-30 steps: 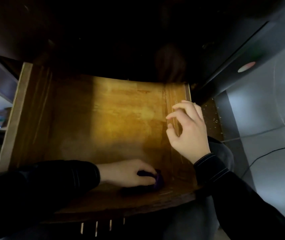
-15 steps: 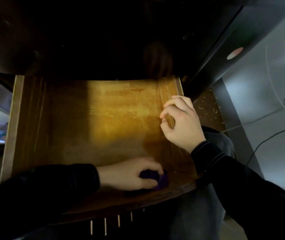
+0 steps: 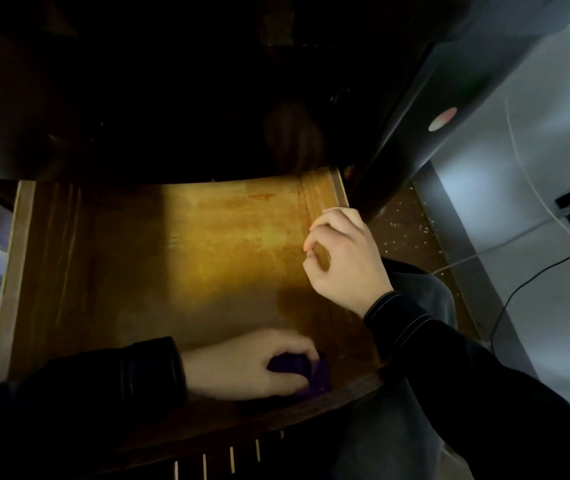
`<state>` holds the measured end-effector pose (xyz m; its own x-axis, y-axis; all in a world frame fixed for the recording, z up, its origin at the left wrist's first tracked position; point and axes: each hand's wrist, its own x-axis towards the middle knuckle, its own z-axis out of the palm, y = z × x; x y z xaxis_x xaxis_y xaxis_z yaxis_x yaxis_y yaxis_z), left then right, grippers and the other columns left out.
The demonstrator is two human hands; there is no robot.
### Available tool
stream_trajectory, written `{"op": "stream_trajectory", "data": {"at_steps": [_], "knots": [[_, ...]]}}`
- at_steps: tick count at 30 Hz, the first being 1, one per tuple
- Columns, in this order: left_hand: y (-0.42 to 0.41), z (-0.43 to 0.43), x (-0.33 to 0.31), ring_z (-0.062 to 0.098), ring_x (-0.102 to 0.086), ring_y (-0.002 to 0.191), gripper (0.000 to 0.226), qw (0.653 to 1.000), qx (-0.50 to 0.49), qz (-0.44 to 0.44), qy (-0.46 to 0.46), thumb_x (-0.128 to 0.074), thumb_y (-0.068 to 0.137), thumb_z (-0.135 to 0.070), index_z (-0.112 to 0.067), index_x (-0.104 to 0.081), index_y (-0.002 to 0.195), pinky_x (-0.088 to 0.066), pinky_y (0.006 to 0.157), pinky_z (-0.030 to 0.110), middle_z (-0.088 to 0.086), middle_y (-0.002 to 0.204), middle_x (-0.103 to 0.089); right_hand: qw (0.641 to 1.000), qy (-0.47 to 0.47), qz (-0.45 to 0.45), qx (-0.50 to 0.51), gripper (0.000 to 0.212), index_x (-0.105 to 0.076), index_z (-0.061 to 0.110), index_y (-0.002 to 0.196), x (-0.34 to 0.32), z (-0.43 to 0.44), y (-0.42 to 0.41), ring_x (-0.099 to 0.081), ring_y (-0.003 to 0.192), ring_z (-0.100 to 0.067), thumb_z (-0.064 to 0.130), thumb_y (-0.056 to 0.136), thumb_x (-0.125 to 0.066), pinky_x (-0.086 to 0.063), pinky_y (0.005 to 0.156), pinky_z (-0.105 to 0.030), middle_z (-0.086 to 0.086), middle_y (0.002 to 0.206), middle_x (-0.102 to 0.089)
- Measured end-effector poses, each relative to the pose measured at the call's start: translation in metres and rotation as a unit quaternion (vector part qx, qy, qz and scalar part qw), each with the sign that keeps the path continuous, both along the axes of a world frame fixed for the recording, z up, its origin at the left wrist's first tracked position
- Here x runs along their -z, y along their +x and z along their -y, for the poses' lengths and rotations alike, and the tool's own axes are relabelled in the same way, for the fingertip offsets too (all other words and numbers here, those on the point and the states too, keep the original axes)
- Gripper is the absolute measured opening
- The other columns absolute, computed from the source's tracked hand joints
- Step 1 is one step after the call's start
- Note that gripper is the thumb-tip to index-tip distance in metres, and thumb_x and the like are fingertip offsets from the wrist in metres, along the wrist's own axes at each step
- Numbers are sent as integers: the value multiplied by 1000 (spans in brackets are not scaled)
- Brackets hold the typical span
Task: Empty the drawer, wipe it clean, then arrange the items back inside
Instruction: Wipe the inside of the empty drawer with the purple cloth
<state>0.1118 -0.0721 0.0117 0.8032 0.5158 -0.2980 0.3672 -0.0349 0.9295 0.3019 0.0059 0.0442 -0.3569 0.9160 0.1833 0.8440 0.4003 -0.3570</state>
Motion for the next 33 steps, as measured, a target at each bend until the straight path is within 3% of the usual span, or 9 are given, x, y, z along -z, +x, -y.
{"op": "stream_trajectory", "data": {"at_steps": [3,5,8,11,16,22,28,30,33], "knots": [[12,0,12,21,-59,104,20,995,18,-97,11,-57,99,-20,-18,-56,119,-48,95,42,4,116,-62,1000,-4,4,3,6,-68,11,76,-1,0,0,-53,116,-29,15,79,-65,-44,101,-47,-3,98,-62],[19,-1,12,23,-56,109,25,993,26,-115,17,-56,99,-19,-20,-49,123,-47,98,46,5,121,-58,1000,-8,-4,7,5,-69,10,77,-1,0,0,-53,114,-28,13,79,-65,-44,101,-47,-3,97,-62],[15,-5,0,18,-58,99,22,999,21,-24,10,-60,96,-23,-28,-52,115,-50,91,41,-1,111,-60,1000,-9,-24,9,6,-69,10,78,-2,0,0,-53,114,-28,13,80,-63,-44,101,-46,-4,97,-62],[9,-4,-6,5,-55,86,17,999,1,38,-30,-61,96,-23,-27,-56,112,-47,77,21,-5,102,-61,1000,-3,-28,8,8,-68,10,78,-2,0,0,-54,112,-28,14,80,-62,-45,100,-44,-3,96,-62],[31,-6,8,22,-56,107,22,990,45,-133,34,-53,100,-15,-18,-55,122,-48,95,38,4,120,-60,1000,-12,-22,3,7,-69,10,78,-2,0,-1,-53,113,-29,14,81,-63,-45,100,-45,-3,95,-62],[21,-8,-6,1,-54,87,18,998,7,53,-29,-61,95,-18,-25,-60,111,-43,79,16,-19,99,-54,1000,2,-23,1,14,-68,12,75,-1,-1,0,-54,110,-28,20,80,-58,-45,98,-44,-1,92,-63],[43,-6,10,28,-57,103,23,982,58,-148,100,-51,97,-12,-17,-58,118,-48,93,44,8,115,-60,1000,-5,-16,3,7,-67,11,73,-3,1,0,-55,108,-29,13,79,-65,-46,97,-45,-2,89,-63],[41,-8,5,23,-56,103,19,990,48,-89,103,-54,96,-15,-18,-60,114,-46,95,41,3,112,-57,1000,-2,-19,3,7,-66,11,72,-3,0,0,-55,107,-29,13,79,-65,-46,96,-45,-2,89,-63],[23,-9,-4,2,-53,100,18,999,20,11,24,-55,98,-40,-30,-62,110,-40,92,17,-14,106,-53,1000,1,-24,4,10,-66,11,71,-3,0,0,-55,107,-29,15,79,-62,-46,95,-44,-2,88,-63]]}}
